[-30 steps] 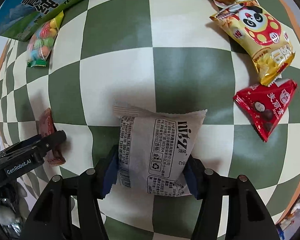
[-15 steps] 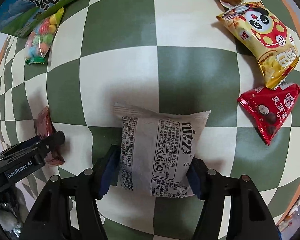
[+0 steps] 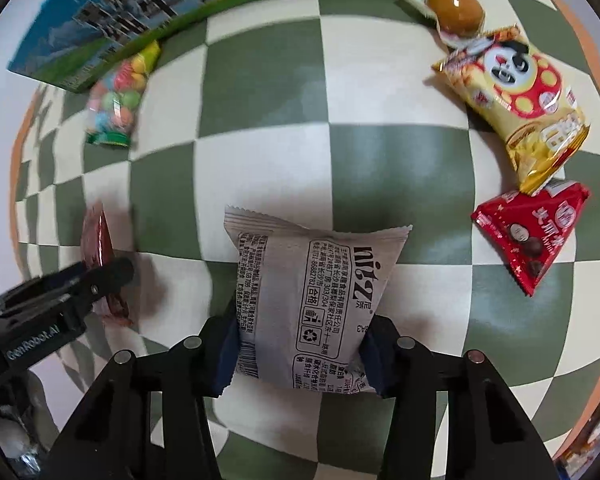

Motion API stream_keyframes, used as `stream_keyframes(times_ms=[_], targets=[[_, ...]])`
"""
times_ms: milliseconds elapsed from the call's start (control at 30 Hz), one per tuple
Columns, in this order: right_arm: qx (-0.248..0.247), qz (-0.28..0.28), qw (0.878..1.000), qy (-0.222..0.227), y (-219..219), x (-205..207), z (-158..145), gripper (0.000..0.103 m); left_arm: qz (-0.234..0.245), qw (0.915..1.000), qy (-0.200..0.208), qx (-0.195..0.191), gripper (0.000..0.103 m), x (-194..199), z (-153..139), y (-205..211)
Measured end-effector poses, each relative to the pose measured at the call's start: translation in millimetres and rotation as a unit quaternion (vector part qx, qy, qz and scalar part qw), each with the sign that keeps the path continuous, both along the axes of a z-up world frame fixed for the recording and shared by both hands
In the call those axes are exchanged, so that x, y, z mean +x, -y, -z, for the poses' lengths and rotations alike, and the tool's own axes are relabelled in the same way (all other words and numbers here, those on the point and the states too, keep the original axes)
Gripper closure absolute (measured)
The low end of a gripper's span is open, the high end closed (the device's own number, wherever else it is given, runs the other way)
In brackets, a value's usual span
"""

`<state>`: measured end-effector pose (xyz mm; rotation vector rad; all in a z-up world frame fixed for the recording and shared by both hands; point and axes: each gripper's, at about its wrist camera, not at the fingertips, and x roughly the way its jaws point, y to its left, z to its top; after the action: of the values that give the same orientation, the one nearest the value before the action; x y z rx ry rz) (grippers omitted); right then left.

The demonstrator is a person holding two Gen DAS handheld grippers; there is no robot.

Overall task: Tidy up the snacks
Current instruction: 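Carry both packs into the cardboard box and open both grippers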

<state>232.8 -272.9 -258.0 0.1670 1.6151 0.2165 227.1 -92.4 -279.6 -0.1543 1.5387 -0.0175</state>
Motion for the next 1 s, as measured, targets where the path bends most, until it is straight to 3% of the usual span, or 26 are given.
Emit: stream_keyframes(times_ms=[133,267,500,600,700,867,1000], targets=[[0.031,0.005,0.999,0.018,4.2,7.2,-29.5,0.05,0.017,0.9991,0.037,-0.01,0.051,16.3,-42.8,6.3],[0.064,0.006,0.995,0.072,11.2,29.6,-81.1,0.05,0.038,0.9956,0.084,-0.018,0.051,40.7,-91.8,13.6],[0.09,0.006,0.984,0.154,27.1,109.3,-163.7,0.05,0.056,0.9887,0.126,-0.058,0.05,132.1,-159.4,22.6],[0.066,-0.002,0.98,0.187,31.7,166.9,-183.8,0.05,0.06,0.9874,0.133,-0.06,0.05,183.2,-168.9,29.3],[0.044,-0.008,0.98,0.194,30.2,223.8,-183.7,0.05,0.063,0.989,0.121,-0.058,0.05,245.9,-164.4,36.2],[0.006,-0.021,0.982,0.189,20.4,294.2,-170.2,0.05,0.064,0.9942,0.078,-0.038,0.05,315.5,-133.6,41.0],[-0.012,-0.025,0.984,0.178,19.1,333.3,-154.4,0.05,0.06,0.9968,0.048,-0.021,0.05,348.5,-101.0,43.3]])
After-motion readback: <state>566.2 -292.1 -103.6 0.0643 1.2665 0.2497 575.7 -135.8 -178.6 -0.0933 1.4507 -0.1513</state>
